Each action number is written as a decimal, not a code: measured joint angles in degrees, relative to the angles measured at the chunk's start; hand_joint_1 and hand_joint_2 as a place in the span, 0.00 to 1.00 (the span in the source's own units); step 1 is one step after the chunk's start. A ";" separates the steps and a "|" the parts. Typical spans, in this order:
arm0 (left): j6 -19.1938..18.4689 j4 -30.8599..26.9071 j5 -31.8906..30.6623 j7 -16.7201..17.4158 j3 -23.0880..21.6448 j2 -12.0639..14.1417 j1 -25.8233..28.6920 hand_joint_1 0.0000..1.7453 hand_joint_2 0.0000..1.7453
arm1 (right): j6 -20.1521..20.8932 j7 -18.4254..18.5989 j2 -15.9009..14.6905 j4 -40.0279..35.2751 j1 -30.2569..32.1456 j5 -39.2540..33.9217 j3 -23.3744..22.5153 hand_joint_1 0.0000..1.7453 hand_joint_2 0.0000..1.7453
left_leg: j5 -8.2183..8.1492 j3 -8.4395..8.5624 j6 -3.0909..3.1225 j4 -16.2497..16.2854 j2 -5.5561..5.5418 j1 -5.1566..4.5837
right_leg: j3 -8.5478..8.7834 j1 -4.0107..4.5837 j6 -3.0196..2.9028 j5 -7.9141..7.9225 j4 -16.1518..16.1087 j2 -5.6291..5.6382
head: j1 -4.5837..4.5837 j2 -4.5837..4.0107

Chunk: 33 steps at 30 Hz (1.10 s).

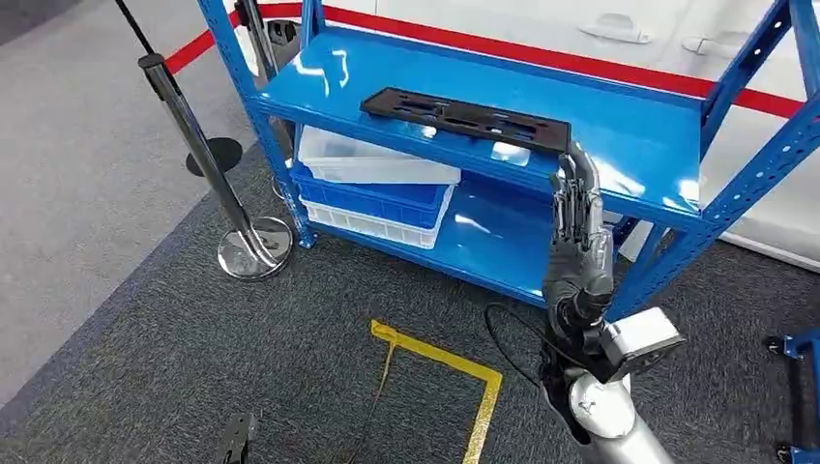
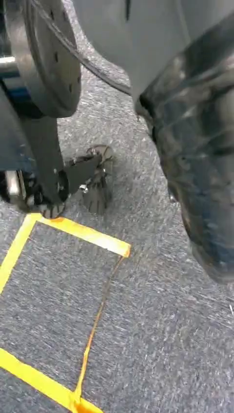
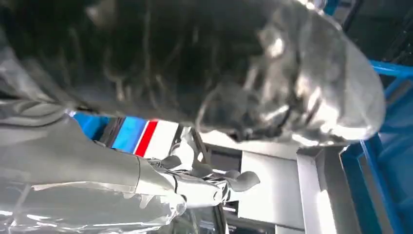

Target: Take the parts from the cabinet and place them on the table.

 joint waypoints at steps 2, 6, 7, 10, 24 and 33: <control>0.00 0.00 -0.02 0.20 -0.07 0.00 0.08 0.00 0.00 | 0.18 0.00 -0.02 0.00 0.20 0.00 0.00 0.00 0.00 | 2.43 0.58 0.10 -1.63 0.04 0.00 | 0.05 0.02 -0.03 -0.03 0.02 -0.12 | 0.02 0.00; -0.02 0.00 -0.13 0.26 -0.09 0.00 -0.20 0.00 0.00 | 0.18 0.00 -0.04 0.00 0.18 0.02 0.00 0.00 0.00 | 7.54 7.73 1.12 -16.25 0.60 -0.70 | 0.08 0.43 0.52 -0.30 0.19 -0.20 | 0.02 0.00; -0.11 0.00 -0.15 0.29 -0.18 0.00 -0.33 0.00 0.00 | 0.18 0.00 -0.04 0.00 0.21 0.02 0.00 0.00 0.00 | 7.51 7.58 1.29 -16.20 0.53 -0.68 | -0.05 0.32 0.90 -0.17 0.05 -0.24 | 0.11 0.00; -0.09 0.00 -0.15 0.26 -0.59 -0.04 -0.19 0.00 0.00 | 0.20 0.00 -0.07 0.00 0.21 0.02 0.00 0.00 0.00 | 7.89 7.87 2.11 -17.06 0.34 -0.41 | 0.28 0.44 1.93 -0.18 -0.26 -0.34 | 0.11 0.00; -0.31 0.00 -0.20 0.13 -1.05 -0.61 -0.40 0.00 0.00 | 1.22 0.35 -0.46 -0.31 0.95 -0.94 0.02 0.00 0.00 | 6.61 9.01 1.69 -16.78 -0.29 -0.60 | -0.89 0.42 1.37 0.48 0.28 0.28 | 0.35 0.00; -0.33 0.00 -0.17 -0.04 -1.07 -0.66 -0.20 0.00 0.00 | 1.55 0.63 -0.52 -0.98 1.02 0.42 0.07 0.00 0.00 | 3.60 0.67 -0.10 -2.80 0.35 0.02 | 0.69 -0.19 0.03 -0.11 -0.72 -0.07 | -0.15 0.00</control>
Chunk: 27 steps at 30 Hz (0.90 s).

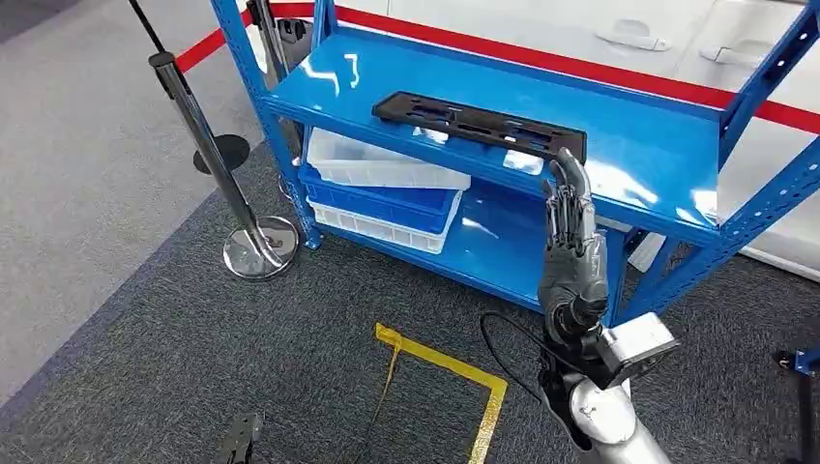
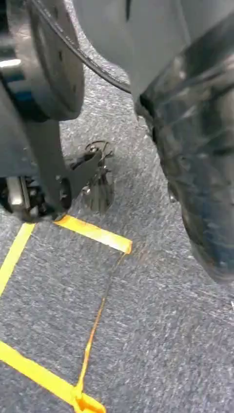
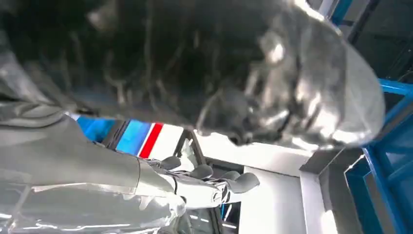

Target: Take the parts from the cabinet and place them on the table.

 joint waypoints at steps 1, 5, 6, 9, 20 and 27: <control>0.02 0.00 0.00 0.00 0.00 0.00 -0.06 0.00 0.00 | 0.00 0.11 0.00 -0.15 0.00 0.13 0.00 0.00 0.00 | 3.02 2.09 0.13 -4.94 0.03 0.01 | 0.44 -0.06 0.23 -0.33 0.06 0.07 | 0.00 0.00; -0.16 0.00 0.02 0.00 0.00 0.02 -0.28 0.00 0.00 | 0.04 0.39 0.00 -0.66 -0.08 0.26 0.02 0.00 0.00 | 4.55 6.52 1.44 -13.73 0.14 -0.56 | 1.26 0.19 1.53 -1.11 -0.31 0.01 | 0.02 0.00; -0.24 0.00 0.00 -0.04 0.00 0.02 -0.22 0.00 0.00 | 0.39 0.57 0.00 -0.77 -0.03 -0.06 0.04 0.00 0.00 | 4.49 6.49 1.68 -14.12 0.10 -0.60 | 1.62 0.23 1.84 -0.78 -0.04 0.00 | 0.02 0.00; -0.55 0.00 0.04 -0.04 0.00 -0.09 -0.15 0.00 0.00 | 0.87 0.90 -0.04 -0.92 -0.06 -0.59 0.09 0.00 0.00 | 4.29 8.15 2.81 -14.81 -0.04 -0.28 | 1.29 -0.06 2.47 -1.79 1.90 -0.02 | 0.28 0.00; -0.96 0.00 0.26 -0.07 -0.53 -0.28 -0.61 0.00 0.00 | 1.01 1.22 -0.35 -0.92 0.00 -2.19 0.24 0.00 0.00 | 0.58 11.66 2.54 -14.71 -0.65 -0.77 | -2.81 1.05 1.08 1.45 0.48 0.18 | 0.74 0.00; -1.44 0.00 0.37 -0.13 -0.87 -0.28 -0.82 0.00 0.00 | 1.75 1.09 -0.39 -1.29 -0.03 -3.19 0.35 0.00 0.00 | -3.05 5.26 0.79 -2.05 -0.29 -0.33 | 0.26 0.49 -0.56 0.80 -1.07 -0.04 | 0.50 0.00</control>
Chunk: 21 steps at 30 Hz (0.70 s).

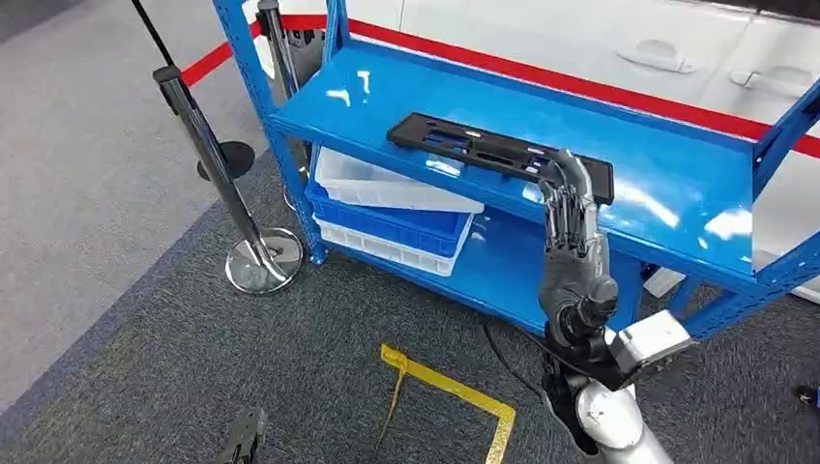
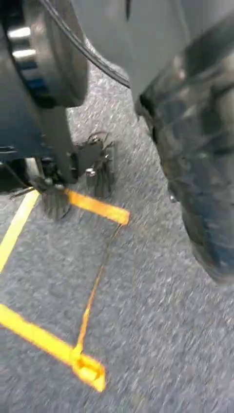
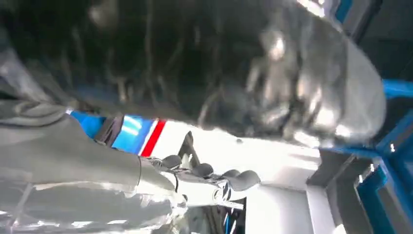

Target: Take the parts from the cabinet and place them on the table.

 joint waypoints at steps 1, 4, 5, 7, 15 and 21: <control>0.02 0.00 0.00 0.00 0.00 0.00 0.12 0.00 0.00 | 0.00 0.00 0.00 0.00 0.10 -0.18 0.00 0.00 0.00 | -1.47 -2.57 -0.22 3.23 0.01 0.15 | 0.45 0.00 0.00 -0.48 0.00 0.02 | 0.02 0.00; 0.04 0.00 0.04 0.13 -0.02 0.02 0.46 0.00 0.00 | 0.00 0.00 0.00 0.00 0.20 -0.42 0.04 0.00 0.00 | 2.15 -4.30 -0.60 0.26 0.19 0.56 | 2.65 -0.15 0.34 -2.19 0.00 0.30 | 0.00 0.00; 0.07 0.00 0.04 0.13 -0.02 0.04 0.47 0.00 0.00 | 0.00 0.00 0.00 0.00 0.21 -0.42 0.04 0.00 0.00 | 5.42 -3.29 -0.56 -4.04 0.29 0.68 | 3.59 -0.19 0.55 -2.83 0.00 0.33 | -0.02 0.00; 0.06 0.00 0.04 0.13 -0.04 0.04 0.64 0.00 0.00 | 0.00 0.00 0.00 0.02 0.20 -0.42 0.07 0.00 0.00 | 11.08 -2.16 -0.40 -10.51 0.54 0.63 | 4.57 -0.16 1.23 -4.20 0.08 0.29 | 0.07 0.00; 0.26 0.00 -0.04 0.33 -0.11 0.20 0.14 0.00 0.00 | 0.29 -0.18 0.02 -0.07 -0.31 -1.03 0.28 0.00 0.00 | 7.28 2.05 2.79 -12.14 0.34 0.01 | -2.60 -0.32 3.20 -5.47 13.43 0.24 | 0.28 0.00; 0.55 0.00 -0.15 0.81 -0.17 0.09 0.16 0.00 0.00 | 0.18 -0.48 0.02 0.09 -0.26 -1.33 0.46 0.00 0.00 | 3.44 7.02 2.92 -12.23 -0.34 -0.45 | -7.03 0.72 1.76 -1.96 7.06 0.25 | 0.35 0.00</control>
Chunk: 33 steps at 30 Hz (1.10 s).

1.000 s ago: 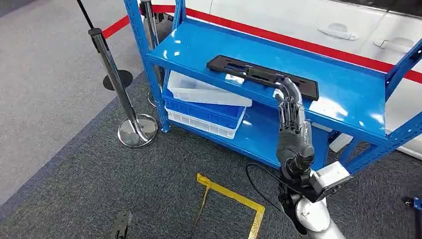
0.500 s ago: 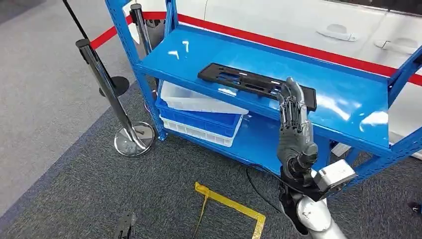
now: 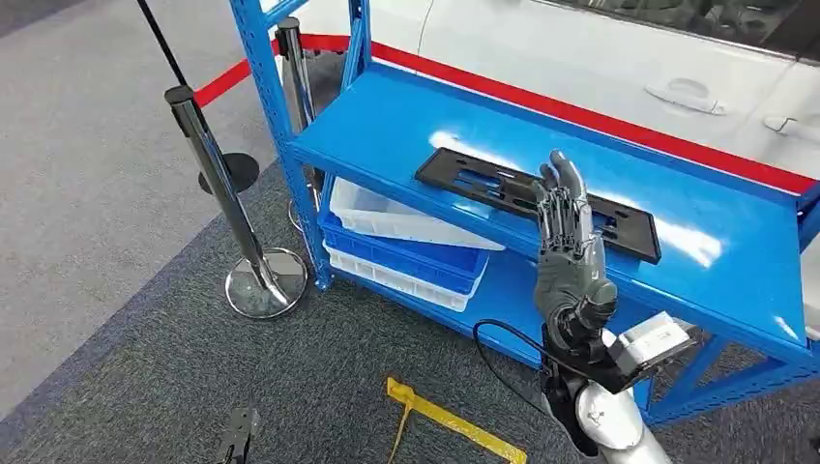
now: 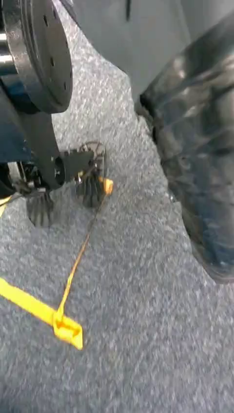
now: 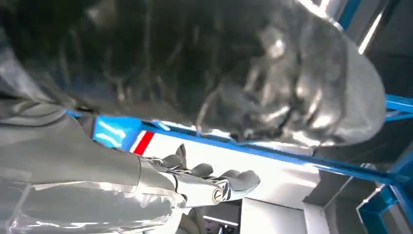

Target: Take the parts from the cabinet and place them on the table.

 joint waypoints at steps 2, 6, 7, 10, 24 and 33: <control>-0.02 0.00 -0.11 0.02 -0.02 -0.33 0.05 0.00 0.00 | -0.11 -0.20 0.00 0.07 0.05 -0.15 0.00 0.00 0.00 | -1.34 1.15 -0.46 0.24 -0.18 -0.22 | 0.48 1.05 -1.26 6.06 -5.43 0.32 | -0.26 0.00; 0.00 -0.02 -0.02 0.07 -0.04 -0.31 -0.18 0.00 0.00 | -0.22 -0.59 0.00 0.00 -0.05 -0.70 0.04 0.00 0.00 | -1.17 2.08 -1.44 0.20 -0.07 -0.39 | 2.85 0.46 -1.89 5.74 -6.90 0.12 | -0.15 0.00; 0.02 -0.02 -0.04 0.07 -0.04 -0.31 -0.21 0.00 0.00 | -0.22 -0.59 0.00 0.00 -0.06 -0.74 0.04 0.00 0.00 | -1.29 1.29 -1.66 2.04 0.13 -0.22 | 3.70 0.26 -2.00 5.67 -7.33 0.14 | -0.15 0.00; 0.15 -0.02 -0.09 0.13 -0.07 -0.37 -0.41 0.00 0.00 | -0.17 -0.61 0.07 0.00 -0.18 -0.87 0.07 0.00 0.00 | -5.02 -5.17 -2.89 12.29 0.32 0.24 | 4.70 -0.12 -2.43 4.81 -7.66 0.53 | -0.24 0.00; -0.83 -0.04 -0.17 1.77 -0.90 -0.46 -0.52 0.00 0.00 | 0.52 -0.63 0.07 0.83 -0.73 -1.22 0.15 0.00 0.00 | 4.63 -5.34 -1.59 -0.36 0.44 1.32 | 4.39 -0.93 1.26 -1.68 -1.40 1.29 | 0.13 0.00; -1.70 -0.04 -0.17 2.58 -1.29 -0.41 -0.39 0.00 0.00 | 0.83 -0.63 0.11 1.40 -1.03 -1.33 0.28 0.00 0.00 | 2.94 -3.87 -1.73 0.08 5.60 -0.03 | 6.15 0.52 -0.27 1.91 -6.30 -5.15 | 0.13 0.00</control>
